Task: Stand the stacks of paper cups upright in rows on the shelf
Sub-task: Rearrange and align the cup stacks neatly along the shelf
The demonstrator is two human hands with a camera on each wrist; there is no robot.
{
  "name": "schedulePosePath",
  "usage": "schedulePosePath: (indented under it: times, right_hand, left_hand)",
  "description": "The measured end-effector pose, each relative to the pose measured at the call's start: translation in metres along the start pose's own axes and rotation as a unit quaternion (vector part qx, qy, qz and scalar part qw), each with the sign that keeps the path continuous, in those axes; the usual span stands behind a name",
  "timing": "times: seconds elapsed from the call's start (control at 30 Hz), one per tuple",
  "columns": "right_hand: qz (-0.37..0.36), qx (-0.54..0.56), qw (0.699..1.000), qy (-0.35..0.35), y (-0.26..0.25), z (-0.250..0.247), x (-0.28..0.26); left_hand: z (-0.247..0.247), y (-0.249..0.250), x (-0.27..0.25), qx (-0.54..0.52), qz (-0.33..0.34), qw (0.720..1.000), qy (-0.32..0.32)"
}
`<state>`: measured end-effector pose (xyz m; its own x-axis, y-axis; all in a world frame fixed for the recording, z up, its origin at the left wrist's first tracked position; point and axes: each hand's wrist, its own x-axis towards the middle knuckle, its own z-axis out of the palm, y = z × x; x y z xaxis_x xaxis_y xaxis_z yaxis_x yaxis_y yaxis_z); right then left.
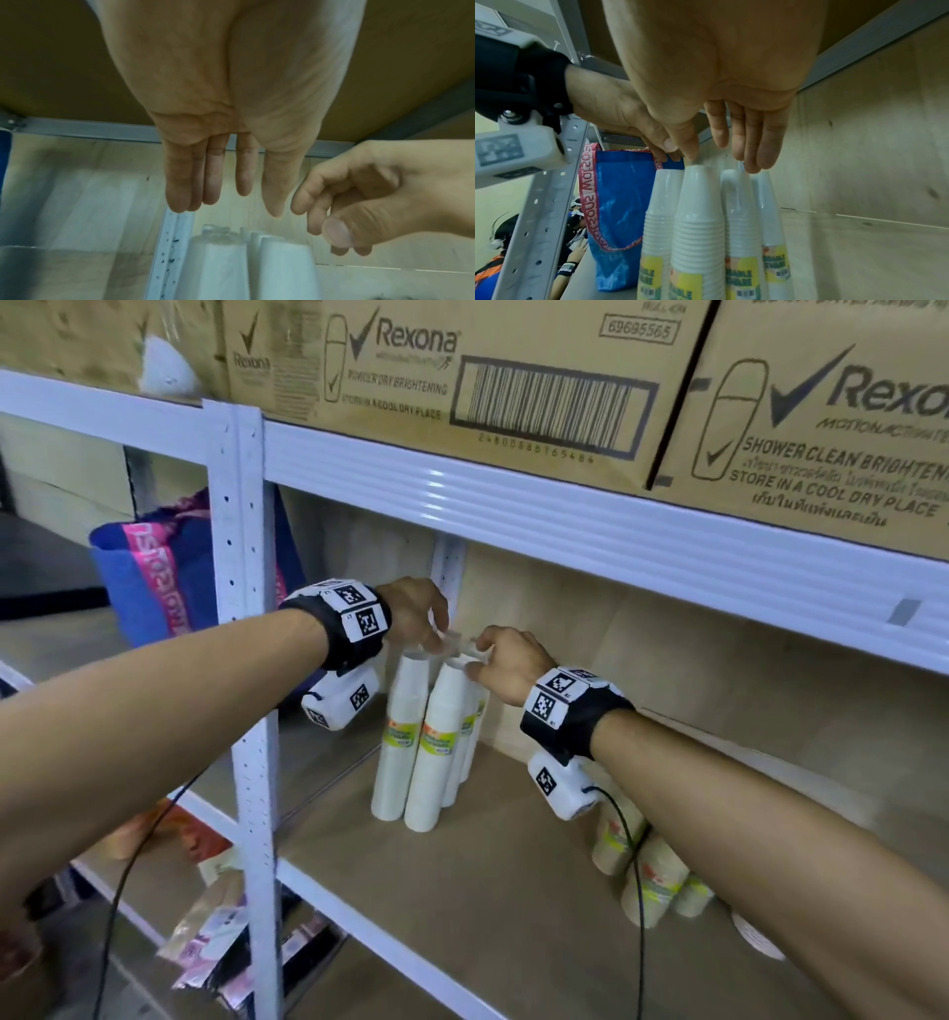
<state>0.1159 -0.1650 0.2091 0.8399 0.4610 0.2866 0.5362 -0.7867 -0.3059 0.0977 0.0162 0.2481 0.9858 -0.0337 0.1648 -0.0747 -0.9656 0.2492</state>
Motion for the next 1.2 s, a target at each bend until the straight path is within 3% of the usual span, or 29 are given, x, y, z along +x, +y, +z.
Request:
schedulePosePath:
  times: [0.6,0.83,1.2]
  right_hand:
    - [0.036,0.03,0.999,0.004,-0.012,0.034,0.013]
    - [0.04,0.026,0.999,-0.022,-0.013,0.024,0.012]
    - [0.071,0.012,0.997,-0.029,0.019,-0.016,0.0]
  left_hand:
    - [0.024,-0.026,0.003,-0.044,0.024,0.997,-0.055]
    - [0.025,-0.023,0.007,-0.026,0.042,0.998,-0.043]
    - [0.024,0.018,0.021,-0.097,0.072,0.988,-0.094]
